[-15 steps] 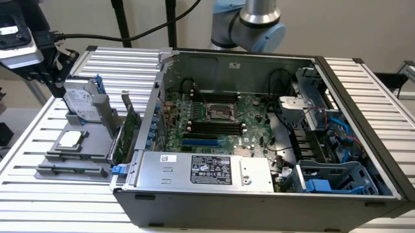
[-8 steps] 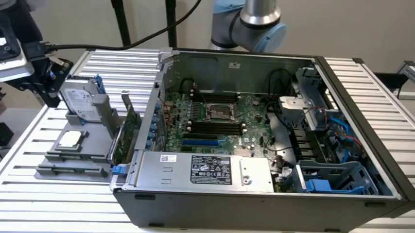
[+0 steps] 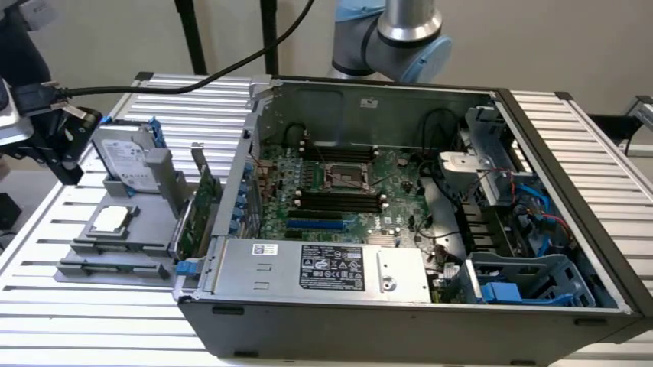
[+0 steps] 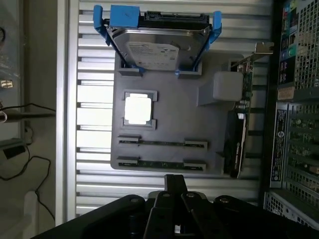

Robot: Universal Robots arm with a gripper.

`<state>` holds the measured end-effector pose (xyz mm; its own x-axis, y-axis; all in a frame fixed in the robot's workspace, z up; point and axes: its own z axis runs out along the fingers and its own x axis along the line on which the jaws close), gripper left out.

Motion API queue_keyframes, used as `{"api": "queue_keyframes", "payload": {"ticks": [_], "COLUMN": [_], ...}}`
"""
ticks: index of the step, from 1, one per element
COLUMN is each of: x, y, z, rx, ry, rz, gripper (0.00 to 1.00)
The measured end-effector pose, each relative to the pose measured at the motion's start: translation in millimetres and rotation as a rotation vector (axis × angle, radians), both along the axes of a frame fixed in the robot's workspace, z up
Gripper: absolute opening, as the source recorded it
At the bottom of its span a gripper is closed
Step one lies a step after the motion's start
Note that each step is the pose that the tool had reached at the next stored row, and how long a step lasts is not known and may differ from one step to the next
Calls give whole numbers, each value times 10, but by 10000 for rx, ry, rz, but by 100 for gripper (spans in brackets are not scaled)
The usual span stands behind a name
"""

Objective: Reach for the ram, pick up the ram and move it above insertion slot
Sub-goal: 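Reach for the ram, then pick up the ram and move it above insertion slot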

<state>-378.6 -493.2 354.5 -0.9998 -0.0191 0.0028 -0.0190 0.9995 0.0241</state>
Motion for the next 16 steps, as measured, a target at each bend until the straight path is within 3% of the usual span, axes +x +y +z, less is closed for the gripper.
{"api": "queue_keyframes", "payload": {"ticks": [3, 16], "x": [-25, -26], "y": [-26, -27], "z": [-11, -10], "rx": [-59, -62], "ry": [-1, 0], "rz": [-2, 0], "gripper": [11, 11]}}
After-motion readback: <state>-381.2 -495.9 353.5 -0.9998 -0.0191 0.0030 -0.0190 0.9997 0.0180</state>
